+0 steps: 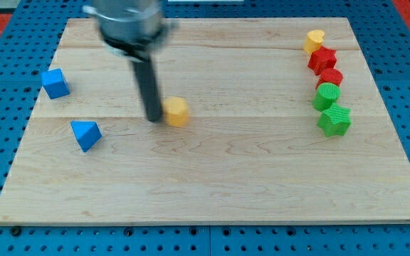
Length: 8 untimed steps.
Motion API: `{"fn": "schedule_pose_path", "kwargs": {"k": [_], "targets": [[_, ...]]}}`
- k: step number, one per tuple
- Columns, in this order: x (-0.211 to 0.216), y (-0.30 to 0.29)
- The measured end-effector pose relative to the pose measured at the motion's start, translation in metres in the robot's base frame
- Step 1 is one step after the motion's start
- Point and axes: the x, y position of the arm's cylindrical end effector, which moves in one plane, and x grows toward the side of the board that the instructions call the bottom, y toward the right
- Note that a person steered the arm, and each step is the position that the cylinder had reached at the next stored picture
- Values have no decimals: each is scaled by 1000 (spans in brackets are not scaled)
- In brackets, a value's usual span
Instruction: Slide the yellow hexagon to bottom right
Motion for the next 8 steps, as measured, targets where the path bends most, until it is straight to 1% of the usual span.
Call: {"fn": "schedule_pose_path", "kwargs": {"k": [1,2,3,4,5,6,7,8], "targets": [[36,75],[-12,24],[-51,5],[-88,-43],[-82,16],[-12,82],[18,93],[13,101]]}}
